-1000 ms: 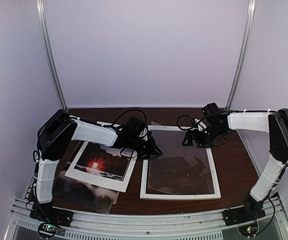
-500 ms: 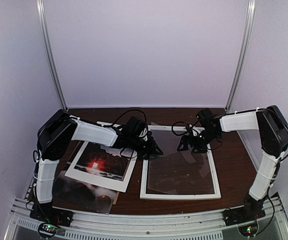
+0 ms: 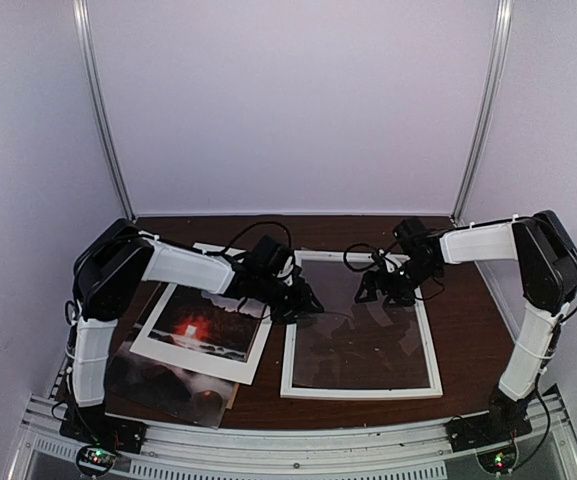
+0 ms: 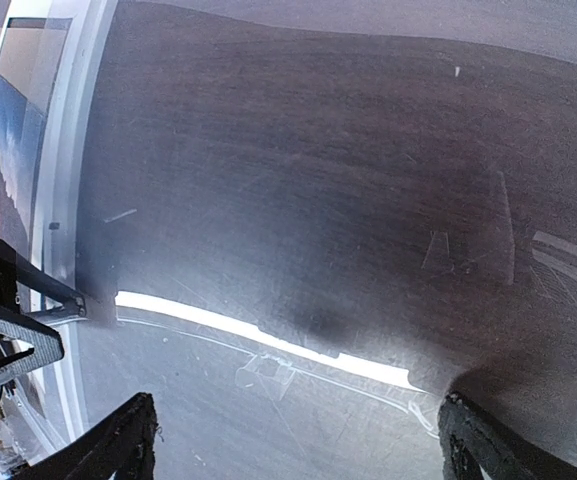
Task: Put the photo into the frame
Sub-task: Place the glass panel in the frame body.
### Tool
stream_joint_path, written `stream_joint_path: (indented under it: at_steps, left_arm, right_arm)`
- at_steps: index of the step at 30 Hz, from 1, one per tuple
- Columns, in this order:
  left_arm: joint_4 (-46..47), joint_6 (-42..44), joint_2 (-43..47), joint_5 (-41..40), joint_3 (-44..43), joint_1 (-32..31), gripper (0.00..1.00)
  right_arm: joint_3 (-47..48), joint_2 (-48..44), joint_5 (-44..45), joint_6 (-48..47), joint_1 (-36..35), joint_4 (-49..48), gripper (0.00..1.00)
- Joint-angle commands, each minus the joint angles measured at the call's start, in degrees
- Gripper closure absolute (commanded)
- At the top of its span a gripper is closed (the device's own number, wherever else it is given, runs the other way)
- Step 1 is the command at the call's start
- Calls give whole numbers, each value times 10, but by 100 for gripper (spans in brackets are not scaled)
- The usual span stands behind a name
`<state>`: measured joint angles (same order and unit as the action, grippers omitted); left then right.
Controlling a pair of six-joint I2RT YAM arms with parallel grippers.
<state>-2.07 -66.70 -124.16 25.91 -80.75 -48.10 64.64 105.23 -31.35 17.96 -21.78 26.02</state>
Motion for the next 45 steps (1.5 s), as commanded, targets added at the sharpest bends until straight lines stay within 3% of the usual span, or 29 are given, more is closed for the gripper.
stream_joint_path:
  at_steps: [1,45]
  left_arm:
    - [-21,34,40,-26,8,-1,59]
    - [-121,136,109,-144,28,1,55]
  right_arm:
    - [8,13,-1,-4,-3,-1,3]
    - [1,9,6,-9,-4,4,3]
